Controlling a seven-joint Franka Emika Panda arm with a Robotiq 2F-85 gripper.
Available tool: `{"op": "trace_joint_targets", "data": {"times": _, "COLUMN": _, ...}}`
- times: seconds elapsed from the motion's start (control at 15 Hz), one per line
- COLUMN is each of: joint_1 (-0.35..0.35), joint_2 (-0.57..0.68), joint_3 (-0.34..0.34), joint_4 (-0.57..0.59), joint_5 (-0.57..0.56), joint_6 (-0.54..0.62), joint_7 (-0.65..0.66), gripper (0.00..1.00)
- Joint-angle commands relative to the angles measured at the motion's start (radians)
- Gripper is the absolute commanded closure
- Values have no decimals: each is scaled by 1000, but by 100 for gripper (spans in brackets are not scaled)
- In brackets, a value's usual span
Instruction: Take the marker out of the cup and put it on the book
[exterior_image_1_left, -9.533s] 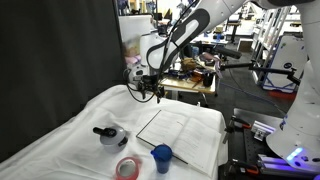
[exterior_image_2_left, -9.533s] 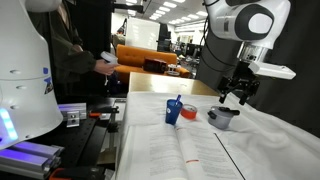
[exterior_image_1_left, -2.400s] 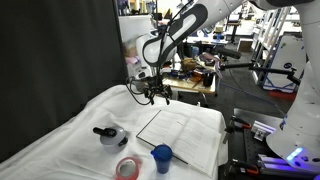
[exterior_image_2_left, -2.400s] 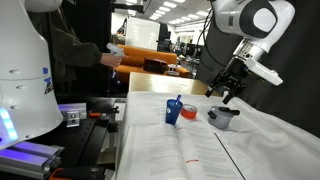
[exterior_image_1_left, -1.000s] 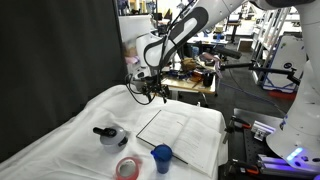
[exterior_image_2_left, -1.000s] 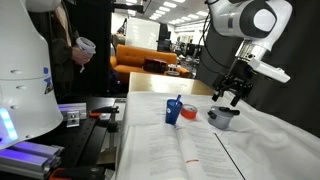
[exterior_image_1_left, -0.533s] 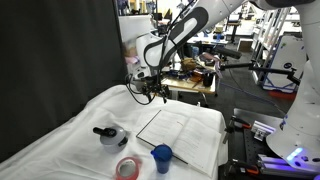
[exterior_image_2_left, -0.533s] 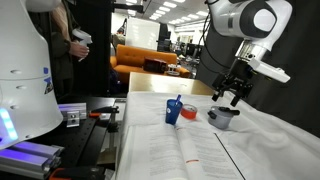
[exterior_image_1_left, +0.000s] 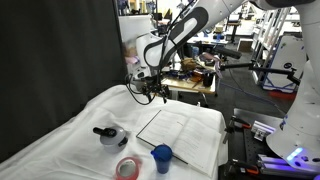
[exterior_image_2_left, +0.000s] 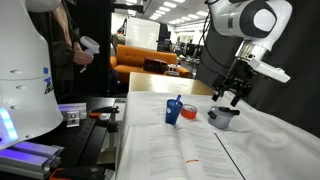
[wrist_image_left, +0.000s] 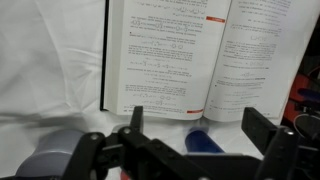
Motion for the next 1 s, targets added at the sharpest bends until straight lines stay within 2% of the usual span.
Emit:
{"op": "trace_joint_targets", "data": {"times": 0.0, "joint_1": -1, "joint_2": 0, "joint_3": 1, "joint_4": 2, "joint_5": -1, "joint_6": -2, "joint_7": 1, "gripper": 0}}
{"op": "trace_joint_targets", "data": {"times": 0.4, "joint_1": 4, "joint_2": 39, "joint_3": -8, "joint_4": -5, "joint_5": -9, "joint_6": 4, "joint_7": 30, "gripper": 0}}
{"op": "trace_joint_targets", "data": {"times": 0.93, "joint_1": 7, "joint_2": 108, "joint_3": 32, "joint_4": 62, "joint_5": 2, "joint_6": 43, "joint_7": -11, "gripper": 0}}
